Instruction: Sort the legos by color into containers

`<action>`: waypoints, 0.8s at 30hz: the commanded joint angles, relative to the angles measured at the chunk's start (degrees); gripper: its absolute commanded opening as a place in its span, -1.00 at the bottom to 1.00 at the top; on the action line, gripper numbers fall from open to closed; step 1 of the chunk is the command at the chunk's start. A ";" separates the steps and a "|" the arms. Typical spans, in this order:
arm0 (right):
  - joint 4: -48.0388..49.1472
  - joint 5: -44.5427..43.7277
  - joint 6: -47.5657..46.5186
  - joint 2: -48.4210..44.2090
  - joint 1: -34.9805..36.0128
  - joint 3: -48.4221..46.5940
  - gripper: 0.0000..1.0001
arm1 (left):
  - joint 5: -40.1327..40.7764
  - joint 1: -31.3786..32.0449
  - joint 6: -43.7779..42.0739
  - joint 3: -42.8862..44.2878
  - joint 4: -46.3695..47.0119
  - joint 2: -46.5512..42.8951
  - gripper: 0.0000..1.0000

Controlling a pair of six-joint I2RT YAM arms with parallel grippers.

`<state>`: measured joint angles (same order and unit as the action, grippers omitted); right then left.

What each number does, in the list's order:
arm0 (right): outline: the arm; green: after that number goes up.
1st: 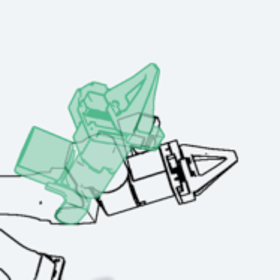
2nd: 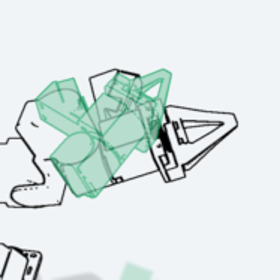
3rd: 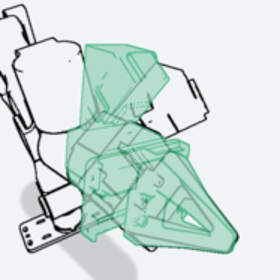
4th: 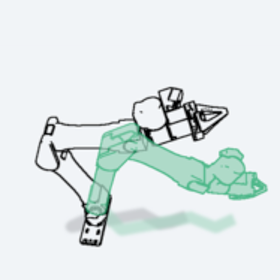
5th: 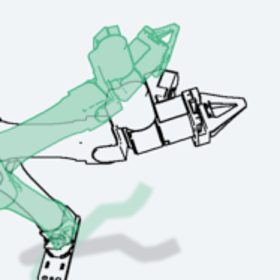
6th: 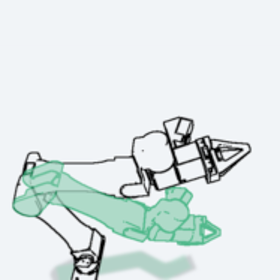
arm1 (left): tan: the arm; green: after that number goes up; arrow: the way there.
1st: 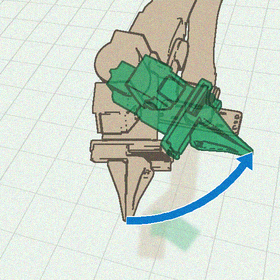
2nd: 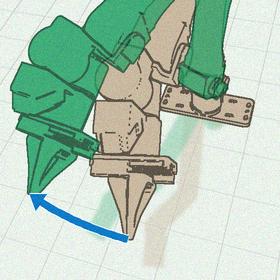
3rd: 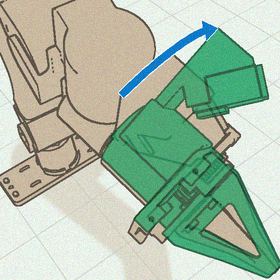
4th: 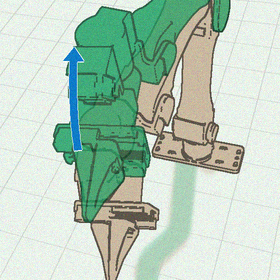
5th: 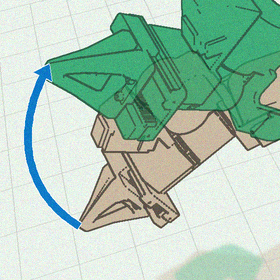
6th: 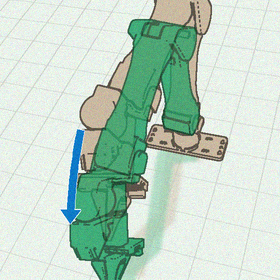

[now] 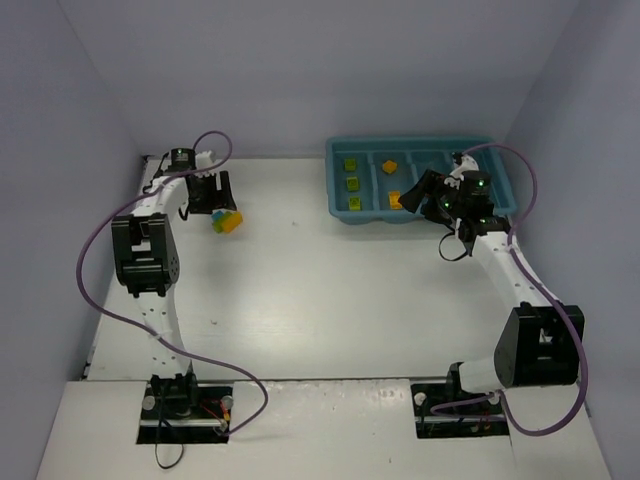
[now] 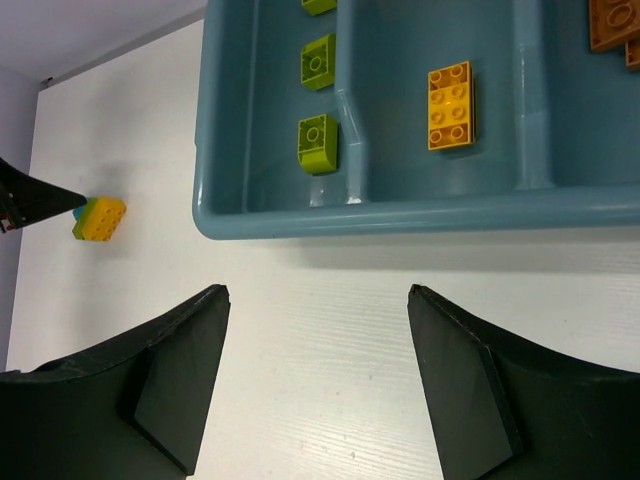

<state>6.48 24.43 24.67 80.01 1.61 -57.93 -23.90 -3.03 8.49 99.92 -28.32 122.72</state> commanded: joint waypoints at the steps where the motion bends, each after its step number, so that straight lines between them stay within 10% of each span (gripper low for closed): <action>1: 2.05 1.24 0.38 -2.66 0.50 0.10 0.38 | -4.39 -0.58 3.10 0.55 4.66 -1.86 0.37; 24: 1.87 1.59 0.47 -1.61 1.38 0.63 0.38 | -9.16 0.83 13.14 -28.46 19.00 -21.64 0.24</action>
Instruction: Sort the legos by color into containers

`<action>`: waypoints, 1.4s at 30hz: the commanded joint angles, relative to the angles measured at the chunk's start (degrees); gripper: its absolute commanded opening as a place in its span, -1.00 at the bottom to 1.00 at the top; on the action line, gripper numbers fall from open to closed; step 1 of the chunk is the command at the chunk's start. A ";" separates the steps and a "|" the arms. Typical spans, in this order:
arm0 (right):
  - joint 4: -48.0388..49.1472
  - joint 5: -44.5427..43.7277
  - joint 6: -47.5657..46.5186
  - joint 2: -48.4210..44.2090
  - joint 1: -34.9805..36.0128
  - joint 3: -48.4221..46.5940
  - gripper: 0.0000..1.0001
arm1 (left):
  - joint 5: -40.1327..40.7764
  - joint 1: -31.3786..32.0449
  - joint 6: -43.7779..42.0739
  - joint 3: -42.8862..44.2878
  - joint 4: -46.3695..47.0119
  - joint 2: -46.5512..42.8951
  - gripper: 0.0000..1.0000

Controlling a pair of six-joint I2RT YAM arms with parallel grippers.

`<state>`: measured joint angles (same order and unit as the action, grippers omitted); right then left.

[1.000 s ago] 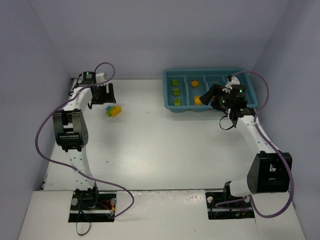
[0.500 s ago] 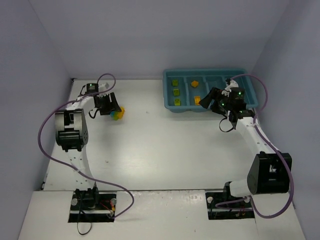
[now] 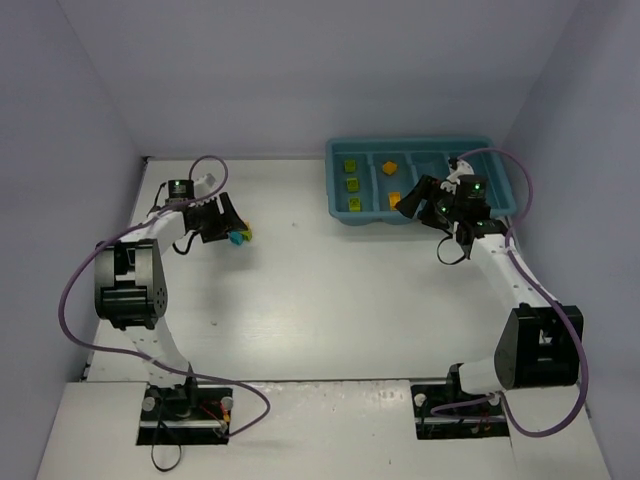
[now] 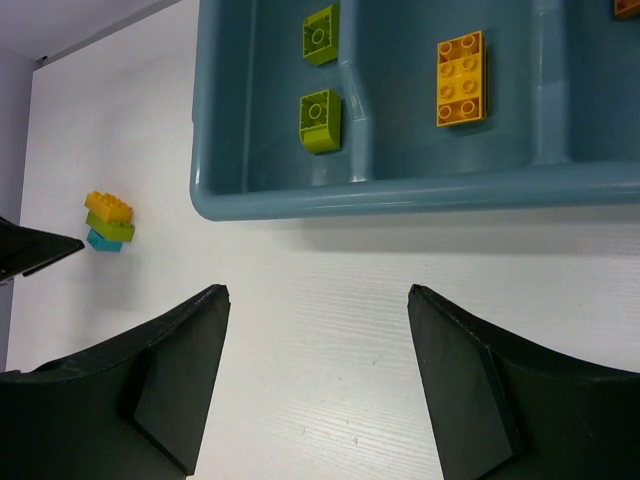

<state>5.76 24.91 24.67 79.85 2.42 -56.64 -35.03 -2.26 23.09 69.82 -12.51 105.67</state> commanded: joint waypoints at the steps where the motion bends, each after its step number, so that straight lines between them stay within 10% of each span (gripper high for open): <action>1: 2.50 1.28 0.47 -1.28 0.57 -0.84 0.38 | 2.67 0.15 -1.99 1.55 3.11 -4.77 0.25; 26: 2.41 2.96 -0.06 -3.57 0.92 0.48 0.37 | 21.75 7.27 -14.22 1.90 2.14 -4.24 0.25; 42: 1.98 3.66 -0.67 -2.69 0.84 -0.13 0.37 | 27.99 11.14 -16.24 6.99 2.32 0.24 0.68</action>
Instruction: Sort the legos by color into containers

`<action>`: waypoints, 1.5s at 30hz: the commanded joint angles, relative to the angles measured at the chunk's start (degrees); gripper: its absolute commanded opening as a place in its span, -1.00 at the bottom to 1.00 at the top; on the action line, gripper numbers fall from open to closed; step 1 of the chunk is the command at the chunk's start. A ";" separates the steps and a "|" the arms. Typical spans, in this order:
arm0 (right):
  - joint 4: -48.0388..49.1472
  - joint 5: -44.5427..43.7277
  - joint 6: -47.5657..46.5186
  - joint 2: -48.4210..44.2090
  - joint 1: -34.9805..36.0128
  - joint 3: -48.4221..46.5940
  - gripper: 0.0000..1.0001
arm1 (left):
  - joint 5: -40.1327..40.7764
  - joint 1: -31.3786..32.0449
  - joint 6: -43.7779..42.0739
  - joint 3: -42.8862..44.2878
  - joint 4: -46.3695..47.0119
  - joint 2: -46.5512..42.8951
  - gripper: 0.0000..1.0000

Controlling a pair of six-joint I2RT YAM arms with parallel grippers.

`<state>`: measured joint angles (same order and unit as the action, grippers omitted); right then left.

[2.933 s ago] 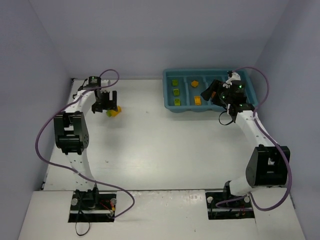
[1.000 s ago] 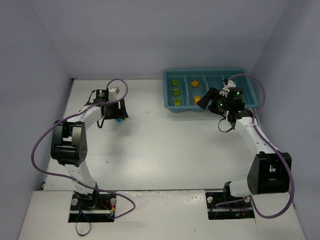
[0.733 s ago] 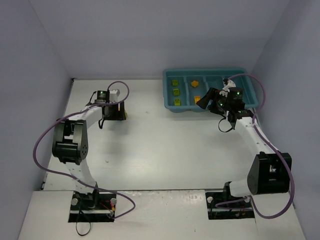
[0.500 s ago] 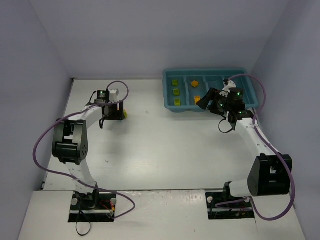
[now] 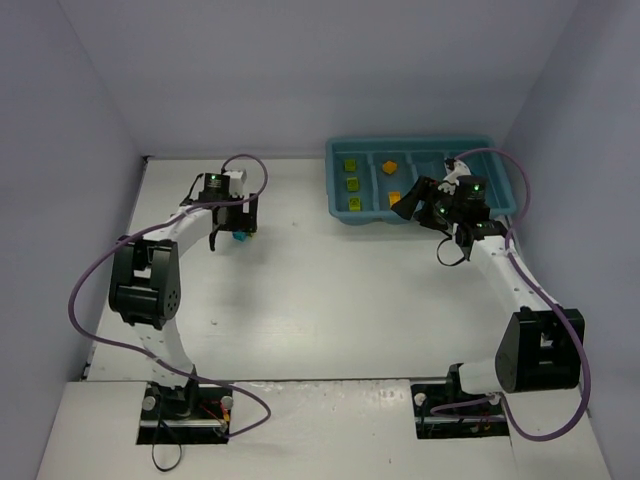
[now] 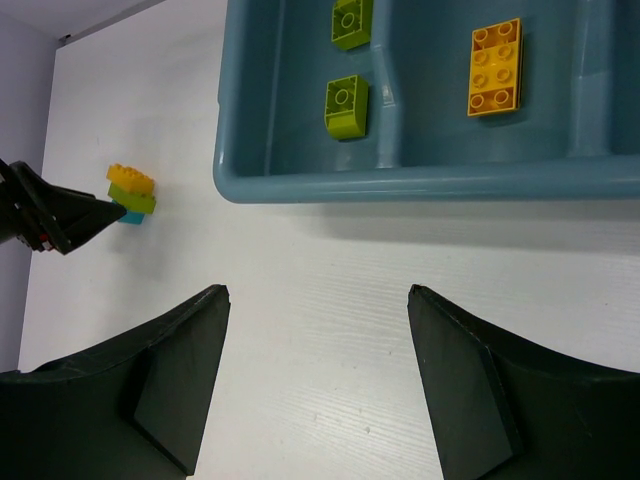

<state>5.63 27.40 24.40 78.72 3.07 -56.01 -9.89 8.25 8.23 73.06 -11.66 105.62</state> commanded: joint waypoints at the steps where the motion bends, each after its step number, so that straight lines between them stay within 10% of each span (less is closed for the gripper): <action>1: 2.11 1.17 -0.32 -1.55 0.18 -0.86 0.37 | 3.21 0.63 -1.37 4.19 1.20 1.15 0.68; 38: 1.49 1.34 -0.50 -1.73 0.27 -0.68 0.37 | 6.81 2.91 -2.08 9.12 -4.60 7.23 0.36; 45: 1.40 2.75 -0.58 -1.81 0.44 -1.21 0.36 | 4.62 2.91 -2.60 8.95 -4.43 4.87 -0.45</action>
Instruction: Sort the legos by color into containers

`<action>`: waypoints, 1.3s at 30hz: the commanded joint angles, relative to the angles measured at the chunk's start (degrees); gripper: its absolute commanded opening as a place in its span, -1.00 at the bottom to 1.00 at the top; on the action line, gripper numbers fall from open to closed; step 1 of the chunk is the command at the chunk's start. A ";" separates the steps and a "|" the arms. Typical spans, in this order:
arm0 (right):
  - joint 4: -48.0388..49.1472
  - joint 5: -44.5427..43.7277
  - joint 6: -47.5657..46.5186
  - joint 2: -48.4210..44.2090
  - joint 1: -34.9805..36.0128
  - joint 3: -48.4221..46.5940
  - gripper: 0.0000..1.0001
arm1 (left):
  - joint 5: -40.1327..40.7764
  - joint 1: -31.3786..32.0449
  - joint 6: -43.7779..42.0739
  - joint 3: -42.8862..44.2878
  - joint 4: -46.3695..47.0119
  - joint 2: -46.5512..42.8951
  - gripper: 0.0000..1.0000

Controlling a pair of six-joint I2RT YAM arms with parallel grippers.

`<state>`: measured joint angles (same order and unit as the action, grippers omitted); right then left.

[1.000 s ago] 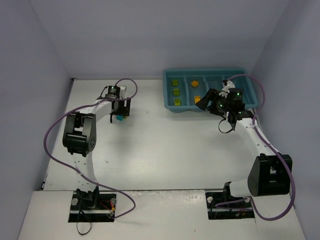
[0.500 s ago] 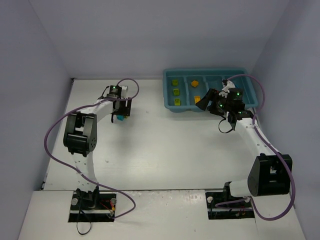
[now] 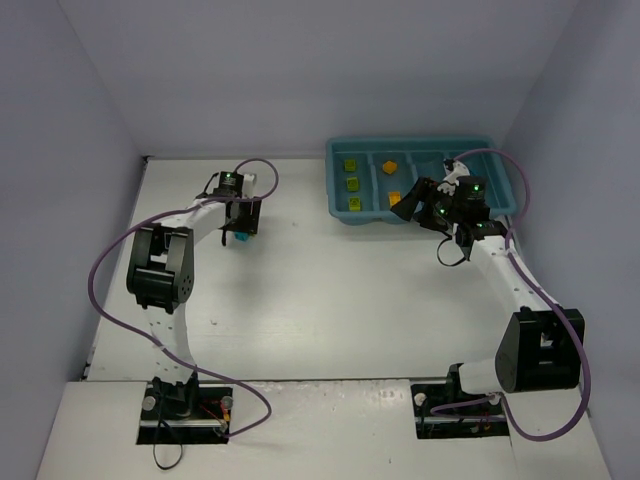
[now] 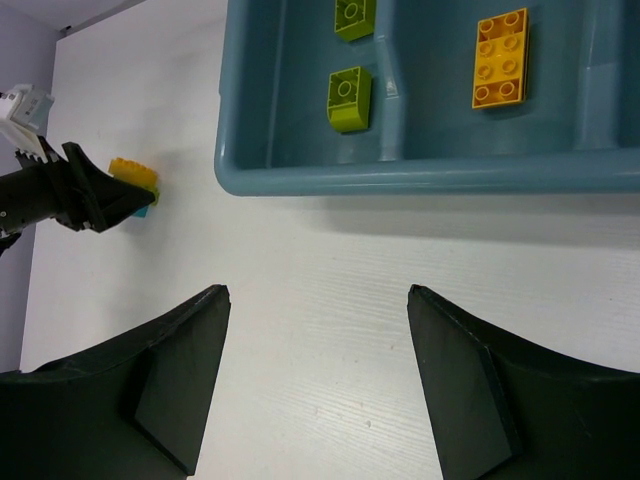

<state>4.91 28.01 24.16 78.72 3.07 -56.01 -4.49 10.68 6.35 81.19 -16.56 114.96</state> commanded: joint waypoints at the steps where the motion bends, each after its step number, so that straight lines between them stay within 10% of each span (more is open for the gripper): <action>1: 2.21 2.48 -0.34 -1.81 0.44 -1.56 0.36 | -1.91 0.57 -0.81 0.03 0.73 -5.35 -0.58; 4: 2.21 4.68 -0.43 -1.55 1.23 -2.44 0.34 | -5.94 0.84 -1.69 -2.86 3.89 -9.91 -0.90; 15: 2.04 14.26 2.90 3.45 12.12 -13.32 0.36 | -28.55 4.96 -11.35 -12.19 11.81 -29.07 -0.91; 39: 2.21 11.89 9.32 14.88 31.38 -22.91 0.36 | -23.19 17.36 -25.07 -22.48 10.32 -46.93 -0.91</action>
<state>4.01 40.01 33.01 93.73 33.63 -75.46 -27.14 27.44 -16.21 57.95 -8.43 69.52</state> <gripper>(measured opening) 0.681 0.577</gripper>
